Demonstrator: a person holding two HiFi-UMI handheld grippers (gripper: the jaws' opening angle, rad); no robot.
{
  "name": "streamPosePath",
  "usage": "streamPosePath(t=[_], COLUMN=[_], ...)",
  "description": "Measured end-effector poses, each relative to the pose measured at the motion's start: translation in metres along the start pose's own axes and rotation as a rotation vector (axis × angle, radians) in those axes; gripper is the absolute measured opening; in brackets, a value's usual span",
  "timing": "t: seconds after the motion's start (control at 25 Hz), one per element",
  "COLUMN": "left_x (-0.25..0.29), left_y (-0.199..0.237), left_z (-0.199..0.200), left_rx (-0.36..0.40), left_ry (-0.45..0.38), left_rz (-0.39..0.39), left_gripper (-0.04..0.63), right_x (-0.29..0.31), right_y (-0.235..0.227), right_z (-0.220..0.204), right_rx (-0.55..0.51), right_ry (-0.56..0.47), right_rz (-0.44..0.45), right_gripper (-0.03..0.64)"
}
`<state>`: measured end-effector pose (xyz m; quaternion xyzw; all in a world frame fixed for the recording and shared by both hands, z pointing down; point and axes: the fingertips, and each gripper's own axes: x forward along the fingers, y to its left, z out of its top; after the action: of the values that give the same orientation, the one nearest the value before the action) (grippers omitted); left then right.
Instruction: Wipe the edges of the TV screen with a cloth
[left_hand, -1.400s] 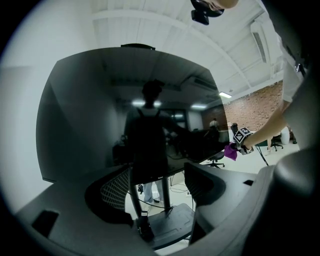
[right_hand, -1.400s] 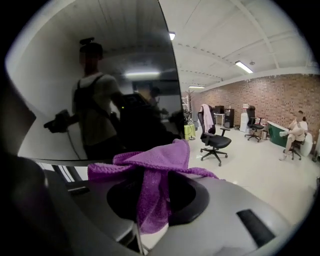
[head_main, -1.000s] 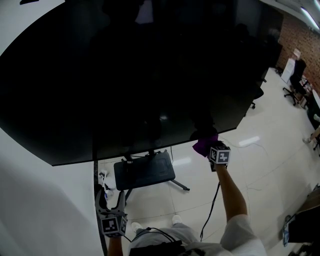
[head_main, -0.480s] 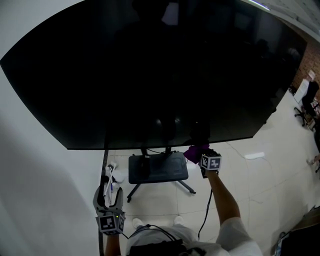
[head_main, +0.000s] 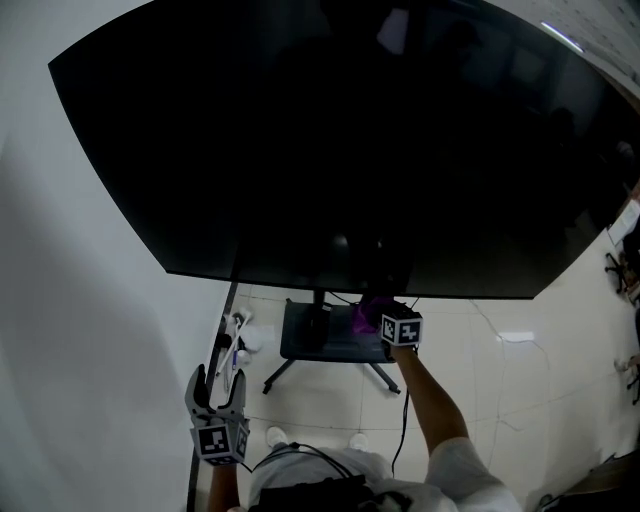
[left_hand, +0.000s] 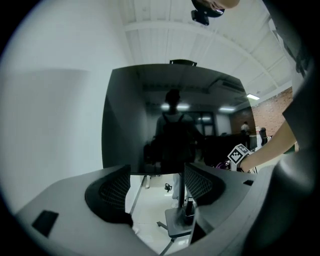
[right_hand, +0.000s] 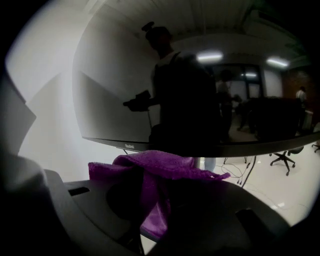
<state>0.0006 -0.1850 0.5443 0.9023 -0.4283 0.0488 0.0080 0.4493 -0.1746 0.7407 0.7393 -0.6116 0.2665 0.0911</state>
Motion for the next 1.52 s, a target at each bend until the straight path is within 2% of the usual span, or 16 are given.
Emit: streamPosePath(t=[0.12, 0.32, 0.48, 0.6, 0.8, 1.04, 1.24, 1.52], left_x=[-0.007, -0.017, -0.032, -0.043, -0.054, -0.06, -0.061, -0.079], left_y=[0.031, 0.067, 0.1, 0.119, 0.17, 0.202, 0.243, 0.271], left_z=[-0.011, -0.008, -0.018, -0.01, -0.039, -0.039, -0.055, -0.057], left_rx=[0.027, -0.027, 0.004, -0.038, -0.009, -0.018, -0.047, -0.046], left_ry=[-0.016, 0.002, 0.002, 0.01, 0.036, 0.022, 0.012, 0.03], left_rz=[0.03, 0.077, 0.106, 0.139, 0.171, 0.197, 0.23, 0.292], left_gripper=[0.321, 0.321, 0.321, 0.321, 0.321, 0.321, 0.321, 0.321], right_x=[0.018, 0.053, 0.075, 0.092, 0.138, 0.18, 0.232, 0.266], right_y=[0.036, 0.11, 0.162, 0.194, 0.257, 0.34, 0.418, 0.494], right_z=[0.002, 0.009, 0.017, 0.024, 0.022, 0.025, 0.019, 0.026], right_rx=[-0.004, -0.07, -0.104, -0.113, -0.137, -0.19, -0.249, -0.282], right_ry=[0.002, 0.011, 0.018, 0.025, 0.04, 0.054, 0.073, 0.08], right_rz=[0.04, 0.117, 0.163, 0.177, 0.213, 0.288, 0.353, 0.427], right_gripper=[0.093, 0.094, 0.094, 0.094, 0.094, 0.094, 0.094, 0.094])
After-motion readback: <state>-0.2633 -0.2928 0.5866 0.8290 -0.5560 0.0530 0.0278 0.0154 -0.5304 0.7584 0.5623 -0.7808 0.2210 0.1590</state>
